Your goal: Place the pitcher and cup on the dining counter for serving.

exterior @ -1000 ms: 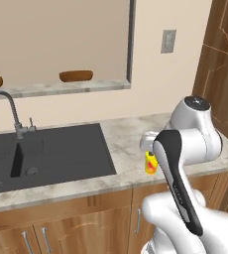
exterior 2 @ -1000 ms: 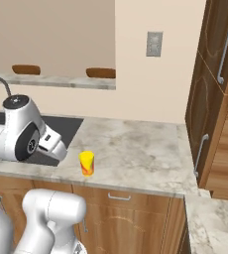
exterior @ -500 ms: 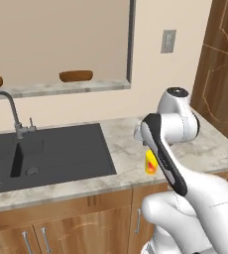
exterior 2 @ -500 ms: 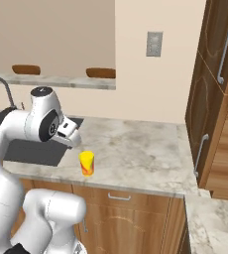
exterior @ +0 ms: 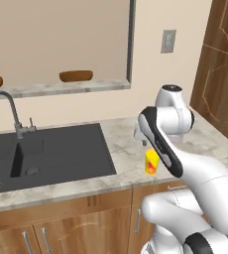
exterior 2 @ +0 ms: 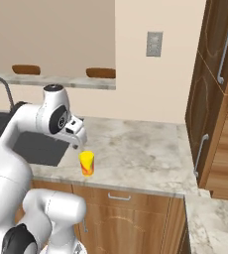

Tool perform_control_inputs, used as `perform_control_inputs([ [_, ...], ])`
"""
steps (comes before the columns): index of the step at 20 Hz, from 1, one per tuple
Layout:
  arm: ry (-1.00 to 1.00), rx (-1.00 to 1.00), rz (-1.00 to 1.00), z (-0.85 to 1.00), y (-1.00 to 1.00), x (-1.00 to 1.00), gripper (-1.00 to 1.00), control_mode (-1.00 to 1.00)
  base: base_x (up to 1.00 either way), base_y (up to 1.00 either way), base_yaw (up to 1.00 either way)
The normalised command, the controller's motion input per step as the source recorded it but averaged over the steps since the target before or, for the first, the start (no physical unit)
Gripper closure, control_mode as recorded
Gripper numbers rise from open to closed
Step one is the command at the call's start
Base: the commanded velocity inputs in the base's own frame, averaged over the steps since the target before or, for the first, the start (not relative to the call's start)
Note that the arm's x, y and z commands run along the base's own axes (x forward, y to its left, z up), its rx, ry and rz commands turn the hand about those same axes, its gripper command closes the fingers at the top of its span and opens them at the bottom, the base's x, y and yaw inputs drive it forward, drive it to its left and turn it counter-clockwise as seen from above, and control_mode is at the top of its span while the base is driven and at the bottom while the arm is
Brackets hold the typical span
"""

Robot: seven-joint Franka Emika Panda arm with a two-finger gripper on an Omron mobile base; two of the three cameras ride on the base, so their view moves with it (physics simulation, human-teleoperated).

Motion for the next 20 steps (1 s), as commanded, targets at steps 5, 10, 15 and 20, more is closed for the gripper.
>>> perform_control_inputs([
  [5, 0.07, 0.0, 0.02, -0.58, -0.04, 0.21, -1.0, -1.0, 0.0, 0.0, 0.0],
  [10, 0.06, 0.0, 0.04, -0.3, -0.03, 0.32, -1.0, -1.0, 0.0, 0.0, 0.0],
  [15, 0.02, 0.0, 0.06, -0.12, -0.03, 0.45, -1.0, -1.0, 0.0, 0.0, 0.0],
  [20, 0.04, 0.0, 0.07, -0.17, 0.0, 0.33, -1.0, -1.0, 0.0, 0.0, 0.0],
])
